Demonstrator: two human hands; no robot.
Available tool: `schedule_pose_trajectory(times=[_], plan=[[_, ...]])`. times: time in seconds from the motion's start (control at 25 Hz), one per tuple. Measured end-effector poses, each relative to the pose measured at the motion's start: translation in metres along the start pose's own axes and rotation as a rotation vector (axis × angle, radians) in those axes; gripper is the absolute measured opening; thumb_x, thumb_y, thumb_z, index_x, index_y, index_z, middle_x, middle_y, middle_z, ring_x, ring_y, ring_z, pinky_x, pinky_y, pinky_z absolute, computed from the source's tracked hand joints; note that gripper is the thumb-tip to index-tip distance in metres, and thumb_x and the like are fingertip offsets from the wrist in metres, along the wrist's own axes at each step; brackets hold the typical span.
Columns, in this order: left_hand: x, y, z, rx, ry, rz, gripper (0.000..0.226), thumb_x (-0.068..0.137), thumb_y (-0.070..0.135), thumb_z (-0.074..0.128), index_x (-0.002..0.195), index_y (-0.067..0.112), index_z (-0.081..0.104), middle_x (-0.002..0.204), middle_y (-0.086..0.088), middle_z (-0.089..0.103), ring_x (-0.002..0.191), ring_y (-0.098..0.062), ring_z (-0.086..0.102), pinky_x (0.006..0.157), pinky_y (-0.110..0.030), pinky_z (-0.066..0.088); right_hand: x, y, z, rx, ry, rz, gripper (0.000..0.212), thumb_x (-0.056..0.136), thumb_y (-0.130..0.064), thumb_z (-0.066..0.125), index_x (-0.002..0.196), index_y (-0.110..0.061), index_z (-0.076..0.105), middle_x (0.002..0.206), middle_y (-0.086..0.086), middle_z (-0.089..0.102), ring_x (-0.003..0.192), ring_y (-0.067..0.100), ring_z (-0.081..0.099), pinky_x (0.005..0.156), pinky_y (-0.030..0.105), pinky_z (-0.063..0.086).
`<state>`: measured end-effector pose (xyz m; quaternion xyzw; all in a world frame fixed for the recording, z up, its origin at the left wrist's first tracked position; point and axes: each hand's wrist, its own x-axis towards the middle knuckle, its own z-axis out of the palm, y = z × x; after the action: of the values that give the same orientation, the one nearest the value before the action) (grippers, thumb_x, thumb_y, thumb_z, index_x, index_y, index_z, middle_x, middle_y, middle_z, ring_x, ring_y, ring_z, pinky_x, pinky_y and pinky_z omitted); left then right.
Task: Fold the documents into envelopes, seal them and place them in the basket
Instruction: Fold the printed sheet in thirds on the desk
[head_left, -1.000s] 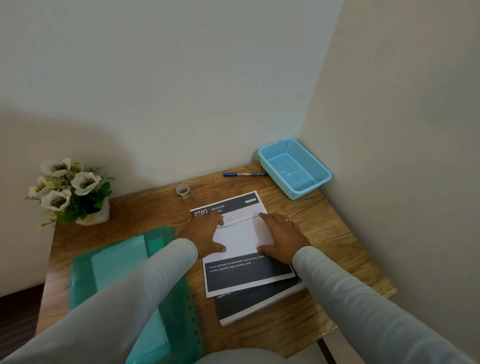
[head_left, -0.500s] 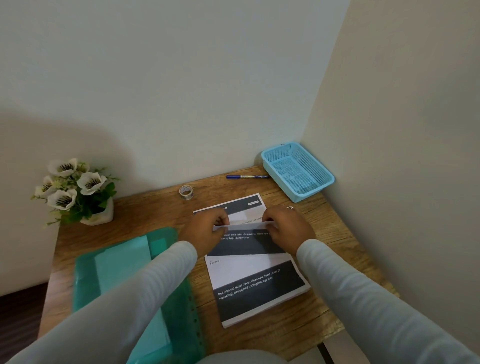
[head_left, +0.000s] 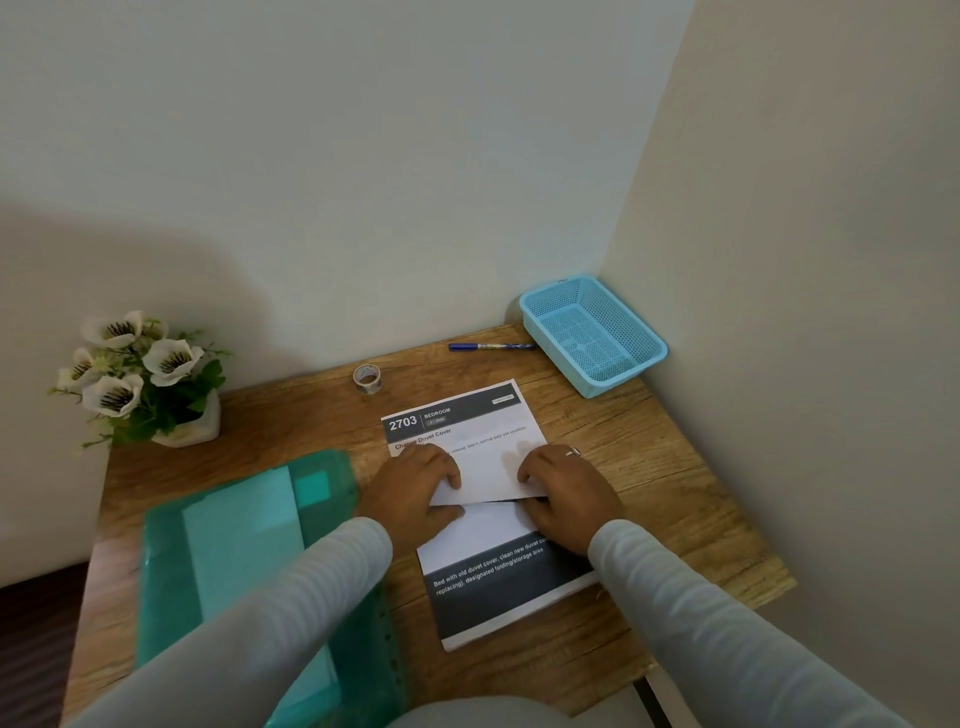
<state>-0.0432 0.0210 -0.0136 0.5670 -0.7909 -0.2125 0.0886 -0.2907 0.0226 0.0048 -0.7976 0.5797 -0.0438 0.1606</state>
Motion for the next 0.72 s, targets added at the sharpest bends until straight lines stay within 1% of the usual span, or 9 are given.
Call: schedule_pose_trajectory(times=[0.08,0.16,0.24,0.32,0.4,0.48,0.56,0.64,0.72], plan=[[-0.001,0.002,0.006,0.065,0.002,-0.003,0.041,0.089,0.063,0.06,0.121,0.036,0.058,0.136,0.012,0.051,0.127,-0.015,0.044,0.108,-0.035,0.039,-0.003,-0.001,0.006,-0.004,-0.001,-0.005,0.047,0.092,-0.055,0.064,0.129,-0.027,0.06,0.142,-0.005,0.053,0.13,0.02,0.049,0.109,0.033,0.044],[0.0,0.009,0.012,0.164,0.036,-0.015,0.047,0.096,0.062,0.048,0.135,0.035,0.054,0.146,0.008,0.047,0.135,-0.019,0.041,0.112,-0.04,0.035,-0.003,-0.001,0.013,-0.013,-0.006,0.011,0.056,0.093,-0.066,0.053,0.136,-0.029,0.055,0.15,-0.005,0.047,0.137,0.02,0.043,0.115,0.038,0.039],[0.003,0.02,0.018,0.286,0.032,-0.041,0.051,0.101,0.056,0.041,0.148,0.036,0.041,0.157,0.002,0.037,0.143,-0.025,0.034,0.116,-0.045,0.03,-0.004,-0.003,0.022,-0.043,-0.007,0.023,0.054,0.098,-0.061,0.047,0.142,-0.031,0.049,0.155,-0.005,0.042,0.143,0.02,0.037,0.12,0.042,0.033],[0.006,0.026,0.022,0.355,-0.002,-0.073,0.056,0.103,0.055,0.034,0.156,0.038,0.027,0.165,-0.001,0.024,0.148,-0.029,0.024,0.12,-0.049,0.024,-0.004,-0.005,0.029,-0.078,-0.005,0.031,0.054,0.101,-0.057,0.043,0.148,-0.031,0.042,0.159,-0.003,0.037,0.148,0.022,0.031,0.123,0.044,0.028],[0.007,0.019,0.025,0.385,-0.048,-0.122,0.064,0.102,0.062,0.025,0.16,0.037,0.012,0.169,-0.004,0.009,0.154,-0.033,0.011,0.123,-0.054,0.014,-0.005,-0.005,0.033,-0.086,-0.003,0.035,0.057,0.102,-0.056,0.04,0.153,-0.03,0.037,0.162,-0.002,0.033,0.15,0.024,0.028,0.124,0.045,0.025],[0.005,0.006,0.027,0.416,-0.078,-0.167,0.074,0.097,0.07,0.009,0.161,0.034,-0.002,0.17,-0.004,-0.004,0.156,-0.034,-0.001,0.124,-0.057,0.006,-0.006,-0.004,0.038,-0.111,-0.017,0.048,0.061,0.104,-0.055,0.033,0.158,-0.026,0.028,0.167,0.001,0.026,0.154,0.026,0.021,0.126,0.045,0.02],[0.003,-0.005,0.029,0.434,-0.089,-0.181,0.084,0.088,0.073,-0.008,0.161,0.029,-0.009,0.17,-0.004,-0.011,0.156,-0.034,-0.008,0.124,-0.058,0.001,-0.004,-0.008,0.045,-0.171,-0.035,0.076,0.066,0.106,-0.054,0.025,0.163,-0.021,0.015,0.171,0.005,0.012,0.158,0.029,0.009,0.128,0.047,0.011],[0.002,-0.008,0.031,0.439,-0.091,-0.175,0.088,0.086,0.072,-0.011,0.161,0.027,-0.011,0.169,-0.005,-0.014,0.155,-0.033,-0.012,0.124,-0.058,-0.002,0.002,-0.02,0.053,-0.186,-0.049,0.082,0.068,0.108,-0.05,0.022,0.164,-0.017,0.006,0.172,0.009,0.001,0.158,0.03,0.0,0.128,0.047,0.002],[0.003,-0.008,0.033,0.422,-0.094,-0.169,0.087,0.086,0.071,-0.012,0.16,0.026,-0.012,0.169,-0.005,-0.017,0.154,-0.033,-0.015,0.123,-0.059,-0.003,0.01,-0.034,0.059,-0.172,-0.076,0.031,0.067,0.109,-0.047,0.022,0.164,-0.015,0.001,0.172,0.008,-0.004,0.158,0.029,-0.005,0.128,0.046,0.0]])
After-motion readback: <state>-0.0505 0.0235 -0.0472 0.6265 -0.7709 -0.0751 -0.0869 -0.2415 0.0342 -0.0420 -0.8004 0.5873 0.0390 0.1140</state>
